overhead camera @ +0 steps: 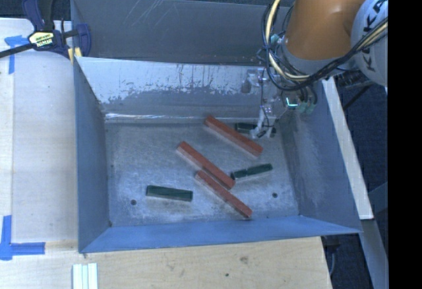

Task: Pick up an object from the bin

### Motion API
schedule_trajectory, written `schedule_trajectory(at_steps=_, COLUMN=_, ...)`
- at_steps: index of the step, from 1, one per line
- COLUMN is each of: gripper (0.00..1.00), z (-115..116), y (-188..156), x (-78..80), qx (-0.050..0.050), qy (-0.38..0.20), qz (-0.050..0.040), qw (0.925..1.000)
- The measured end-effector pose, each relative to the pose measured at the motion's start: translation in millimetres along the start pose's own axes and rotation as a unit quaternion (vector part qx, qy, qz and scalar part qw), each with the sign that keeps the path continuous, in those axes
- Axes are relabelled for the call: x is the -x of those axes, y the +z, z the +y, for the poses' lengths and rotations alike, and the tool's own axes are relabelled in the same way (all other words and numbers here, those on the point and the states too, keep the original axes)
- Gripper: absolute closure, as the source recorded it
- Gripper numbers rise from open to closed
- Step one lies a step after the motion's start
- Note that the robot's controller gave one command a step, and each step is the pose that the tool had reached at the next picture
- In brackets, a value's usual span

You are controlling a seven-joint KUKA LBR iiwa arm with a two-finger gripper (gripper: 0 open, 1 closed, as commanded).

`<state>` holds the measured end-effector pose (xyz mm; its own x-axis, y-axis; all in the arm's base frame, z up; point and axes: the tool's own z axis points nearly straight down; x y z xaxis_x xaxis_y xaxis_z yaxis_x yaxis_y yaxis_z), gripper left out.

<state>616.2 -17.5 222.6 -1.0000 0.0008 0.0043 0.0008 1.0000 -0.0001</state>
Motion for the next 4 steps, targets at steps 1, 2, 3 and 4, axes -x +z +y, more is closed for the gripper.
schedule_trajectory(at_steps=1, gripper=0.0, z=-8.7, y=156.8, x=-59.7, qx=0.0, qy=-0.069, qz=0.0008, qw=0.9976)
schedule_trajectory(at_steps=2, gripper=0.0, z=-24.9, y=150.9, x=-98.3, qx=0.0, qy=-0.076, qz=-0.0012, qw=0.9971)
schedule_trajectory(at_steps=3, gripper=1.0, z=-24.0, y=150.4, x=-95.9, qx=0.0, qy=-0.077, qz=-0.0038, qw=0.997)
schedule_trajectory(at_steps=4, gripper=1.0, z=-23.9, y=1.6, x=-113.5, qx=-0.001, qy=-0.122, qz=-0.0072, qw=0.9925)
